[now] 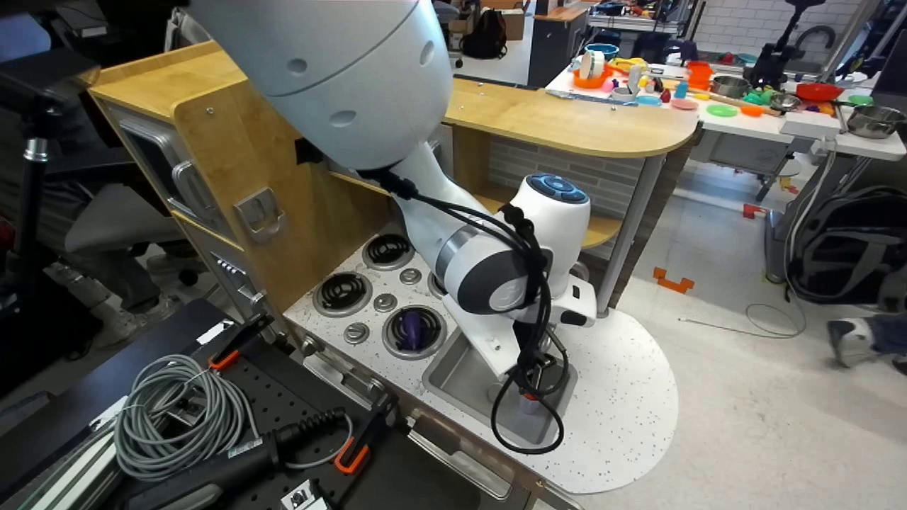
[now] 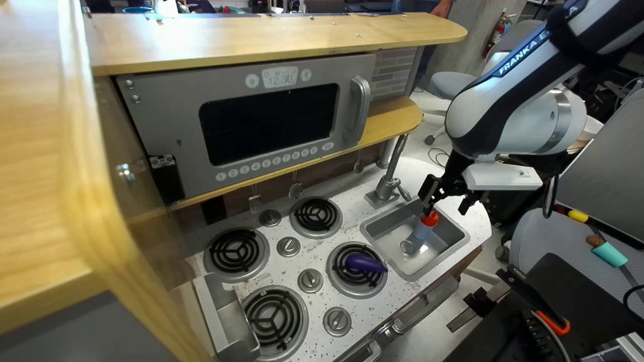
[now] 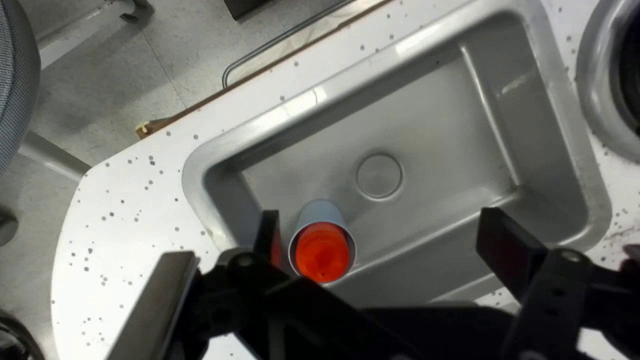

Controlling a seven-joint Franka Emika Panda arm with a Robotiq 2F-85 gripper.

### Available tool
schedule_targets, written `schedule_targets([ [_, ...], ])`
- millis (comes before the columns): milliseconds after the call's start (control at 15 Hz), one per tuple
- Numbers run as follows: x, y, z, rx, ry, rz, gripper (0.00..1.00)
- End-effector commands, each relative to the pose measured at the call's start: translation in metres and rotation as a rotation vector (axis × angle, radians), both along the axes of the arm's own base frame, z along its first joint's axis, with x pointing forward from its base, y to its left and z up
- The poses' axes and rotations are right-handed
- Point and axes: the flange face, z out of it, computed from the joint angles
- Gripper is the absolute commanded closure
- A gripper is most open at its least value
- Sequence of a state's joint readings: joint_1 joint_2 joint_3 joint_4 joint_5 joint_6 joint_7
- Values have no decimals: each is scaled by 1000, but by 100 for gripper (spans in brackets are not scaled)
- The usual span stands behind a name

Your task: Put the sauce bottle in the blue cup

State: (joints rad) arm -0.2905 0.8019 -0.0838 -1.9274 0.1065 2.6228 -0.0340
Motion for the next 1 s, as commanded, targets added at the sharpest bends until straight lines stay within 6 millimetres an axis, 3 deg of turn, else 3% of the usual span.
schedule_targets([
  [0, -27, 13, 30, 27, -4, 139, 0],
  [467, -42, 29, 82, 18, -83, 396, 0],
  [533, -28, 26, 60, 18, -55, 340, 0],
  [733, -34, 29, 76, 21, -71, 371, 0],
  [933, -37, 29, 76, 24, -67, 376, 0],
])
